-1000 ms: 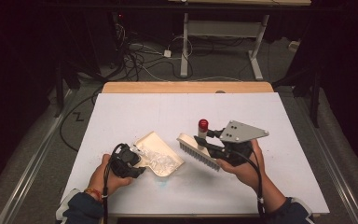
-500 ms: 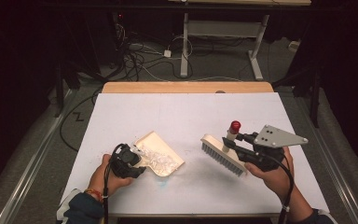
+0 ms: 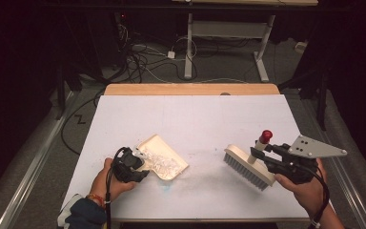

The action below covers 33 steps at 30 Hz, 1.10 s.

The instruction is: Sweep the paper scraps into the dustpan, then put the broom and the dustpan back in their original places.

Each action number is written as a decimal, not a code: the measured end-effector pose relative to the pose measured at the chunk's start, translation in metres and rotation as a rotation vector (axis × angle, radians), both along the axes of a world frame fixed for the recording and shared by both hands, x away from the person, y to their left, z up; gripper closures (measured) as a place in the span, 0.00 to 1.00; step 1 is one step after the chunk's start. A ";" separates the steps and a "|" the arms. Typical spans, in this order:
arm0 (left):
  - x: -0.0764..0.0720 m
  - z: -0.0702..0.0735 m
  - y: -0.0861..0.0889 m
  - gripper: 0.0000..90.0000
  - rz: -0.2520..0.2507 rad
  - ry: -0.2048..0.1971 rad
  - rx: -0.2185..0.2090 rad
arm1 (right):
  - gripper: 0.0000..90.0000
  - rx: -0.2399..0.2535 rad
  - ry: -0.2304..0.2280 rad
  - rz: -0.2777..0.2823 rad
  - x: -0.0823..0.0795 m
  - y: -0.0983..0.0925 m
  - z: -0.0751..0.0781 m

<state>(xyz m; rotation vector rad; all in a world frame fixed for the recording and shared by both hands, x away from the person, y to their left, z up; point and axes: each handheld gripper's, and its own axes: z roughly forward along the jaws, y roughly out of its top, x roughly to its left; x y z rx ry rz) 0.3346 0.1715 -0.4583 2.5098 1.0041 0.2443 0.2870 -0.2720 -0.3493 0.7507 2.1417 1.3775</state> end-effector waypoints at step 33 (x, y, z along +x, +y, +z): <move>0.021 -0.003 0.042 0.70 0.292 -0.083 -0.067 | 0.78 -0.062 0.164 0.059 -0.013 -0.046 -0.005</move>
